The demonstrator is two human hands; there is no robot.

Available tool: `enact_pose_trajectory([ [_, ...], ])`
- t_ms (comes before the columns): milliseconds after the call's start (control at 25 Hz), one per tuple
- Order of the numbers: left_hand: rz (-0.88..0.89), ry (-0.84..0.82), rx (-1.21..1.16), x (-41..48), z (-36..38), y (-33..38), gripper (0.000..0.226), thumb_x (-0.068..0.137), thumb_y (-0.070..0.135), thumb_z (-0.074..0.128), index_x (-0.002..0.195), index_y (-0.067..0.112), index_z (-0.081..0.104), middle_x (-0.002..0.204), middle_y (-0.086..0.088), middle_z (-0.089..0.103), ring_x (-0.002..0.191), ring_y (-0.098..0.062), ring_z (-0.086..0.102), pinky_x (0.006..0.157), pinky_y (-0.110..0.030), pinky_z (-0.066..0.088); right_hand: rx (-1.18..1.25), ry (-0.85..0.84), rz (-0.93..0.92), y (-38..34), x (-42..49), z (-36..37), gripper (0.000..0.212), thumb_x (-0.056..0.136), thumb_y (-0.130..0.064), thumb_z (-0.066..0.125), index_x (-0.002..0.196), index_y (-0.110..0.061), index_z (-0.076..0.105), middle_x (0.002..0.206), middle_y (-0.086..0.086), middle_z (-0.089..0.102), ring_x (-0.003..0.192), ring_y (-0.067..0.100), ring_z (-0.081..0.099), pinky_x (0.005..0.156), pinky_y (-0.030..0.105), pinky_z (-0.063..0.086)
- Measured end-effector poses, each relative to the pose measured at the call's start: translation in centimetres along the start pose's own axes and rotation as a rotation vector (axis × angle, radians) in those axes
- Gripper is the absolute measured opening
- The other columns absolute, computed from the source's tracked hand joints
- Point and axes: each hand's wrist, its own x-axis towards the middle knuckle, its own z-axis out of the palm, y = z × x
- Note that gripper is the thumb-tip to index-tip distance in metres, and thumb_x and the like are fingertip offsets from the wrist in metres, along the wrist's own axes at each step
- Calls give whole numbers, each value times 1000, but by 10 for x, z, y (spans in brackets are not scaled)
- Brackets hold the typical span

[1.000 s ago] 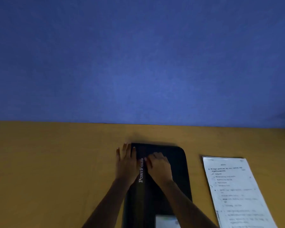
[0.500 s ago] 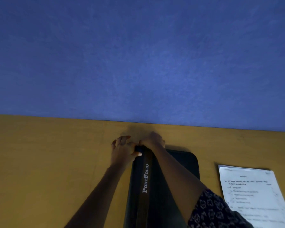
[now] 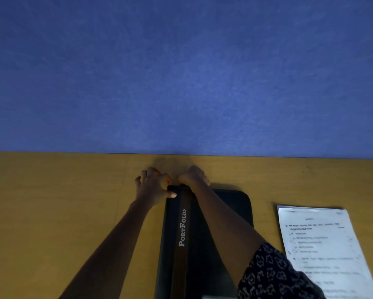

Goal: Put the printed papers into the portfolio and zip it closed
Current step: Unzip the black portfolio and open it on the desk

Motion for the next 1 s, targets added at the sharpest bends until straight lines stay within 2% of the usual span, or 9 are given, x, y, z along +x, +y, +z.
enact_pose_trajectory([
  [160,22,6,51,1,-4,3,54,63,54,79,112,38,61,139,-4,32,132,-29,26,108,-52,27,16,68,39,19,3,-20,47,76,-29,68,119,-12,59,122,11,61,116,33,55,98,43,46],
  [360,7,-29,103,1,-4,1,71,67,57,76,131,36,52,147,-11,25,136,-34,22,110,-53,26,22,185,166,89,11,-82,54,75,-32,69,123,-8,58,123,14,60,115,35,57,98,45,48],
  [440,6,-45,112,2,-4,2,75,67,57,76,133,34,50,147,-12,24,136,-35,21,110,-54,27,120,228,203,128,11,-108,51,73,-27,72,116,-3,60,104,14,63,98,31,61,88,42,54],
  [520,-10,-73,131,3,-4,4,76,68,57,76,135,32,49,149,-14,23,136,-37,21,109,-55,26,248,221,224,159,6,-118,45,73,-19,73,110,3,60,80,9,54,76,23,55,67,34,52],
  [640,-24,-161,207,7,-11,11,71,71,55,74,132,27,51,149,-16,26,137,-39,21,109,-55,24,278,221,219,182,-4,-113,43,74,-22,72,107,4,59,78,8,53,77,24,54,61,32,46],
  [720,48,-201,252,10,-17,23,60,72,51,74,124,27,57,142,-11,37,134,-37,27,109,-54,23,172,265,116,187,-9,-112,38,79,-22,67,110,0,62,93,13,64,90,31,61,71,38,53],
  [840,247,-191,103,7,-12,63,53,78,44,71,126,27,56,137,-2,49,128,-29,40,104,-47,29,-49,280,-237,198,-15,-113,35,83,0,57,114,-12,69,116,15,66,104,33,62,85,34,52],
  [920,347,-165,-27,1,2,97,50,83,40,68,129,24,56,136,-1,54,125,-25,47,105,-44,32,-228,269,-451,206,-20,-107,38,83,6,58,113,-13,70,120,15,61,107,32,60,85,28,50],
  [1000,405,-156,-66,-4,19,129,45,86,36,66,127,21,59,133,-2,58,122,-24,51,106,-44,33,-327,300,-527,210,-22,-103,33,85,3,60,114,-11,69,120,15,60,108,31,58,86,31,51],
])
